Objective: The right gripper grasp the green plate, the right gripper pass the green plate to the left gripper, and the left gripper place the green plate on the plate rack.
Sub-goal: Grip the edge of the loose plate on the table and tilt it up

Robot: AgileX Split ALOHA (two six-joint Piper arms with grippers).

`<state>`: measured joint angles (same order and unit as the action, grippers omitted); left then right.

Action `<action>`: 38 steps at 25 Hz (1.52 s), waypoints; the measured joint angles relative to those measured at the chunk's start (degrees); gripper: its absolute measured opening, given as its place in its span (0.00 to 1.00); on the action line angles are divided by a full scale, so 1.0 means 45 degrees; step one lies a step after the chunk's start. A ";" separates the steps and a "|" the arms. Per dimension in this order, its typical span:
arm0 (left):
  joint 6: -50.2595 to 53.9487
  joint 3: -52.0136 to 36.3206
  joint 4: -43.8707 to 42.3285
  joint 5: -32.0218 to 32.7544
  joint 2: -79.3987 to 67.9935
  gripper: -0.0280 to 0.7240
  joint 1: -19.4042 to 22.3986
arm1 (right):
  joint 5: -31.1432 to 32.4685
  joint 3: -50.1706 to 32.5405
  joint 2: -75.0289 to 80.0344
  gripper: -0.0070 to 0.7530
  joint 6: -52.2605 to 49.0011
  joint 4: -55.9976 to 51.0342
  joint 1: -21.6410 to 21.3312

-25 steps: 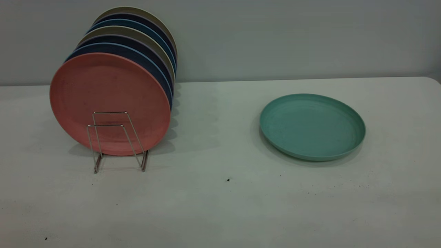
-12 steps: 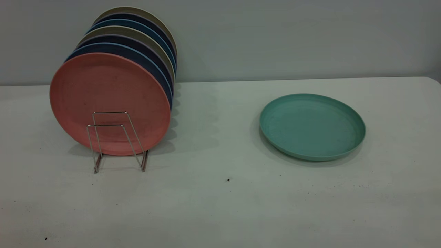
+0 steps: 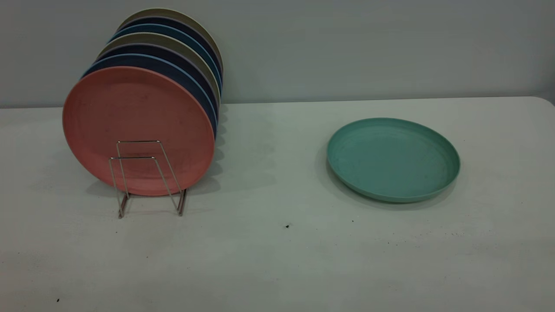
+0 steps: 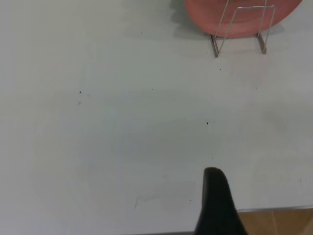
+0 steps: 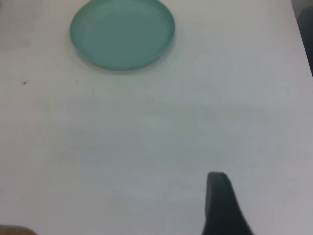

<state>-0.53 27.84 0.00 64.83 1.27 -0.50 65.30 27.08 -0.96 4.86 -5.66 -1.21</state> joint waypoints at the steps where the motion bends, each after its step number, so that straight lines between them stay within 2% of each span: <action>1: 0.0000 0.0000 0.0000 0.0000 0.0000 0.73 0.0000 | 0.0000 0.0000 0.0000 0.61 0.0000 0.0000 0.0000; 14: 0.0187 0.0038 0.0000 -0.0013 -0.0051 0.73 0.0000 | -0.0026 0.0012 0.0000 0.61 0.0000 -0.0064 0.0000; 18: 0.0688 0.0789 0.0000 -0.0179 -0.1386 0.74 0.0000 | -0.0635 0.0430 0.0643 0.61 0.0281 -0.0858 0.0000; 24: -0.0074 0.2502 0.0000 -0.2161 -0.5654 0.83 0.0000 | -0.2009 0.1780 0.4618 0.65 0.1123 -0.1479 0.0000; 31: -0.1156 0.4771 0.0000 -0.4165 -1.0815 0.83 0.0000 | -0.3443 0.3756 0.9945 0.71 0.2867 -0.2822 0.0000; 38: -0.1641 0.5584 0.0582 -0.6430 -1.4955 0.83 0.0000 | -0.5616 0.4136 1.4748 0.72 0.5023 -0.5501 0.0000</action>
<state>-7.92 52.97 2.62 35.90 -66.03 -0.50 40.03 45.69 65.41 27.46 -30.42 -1.21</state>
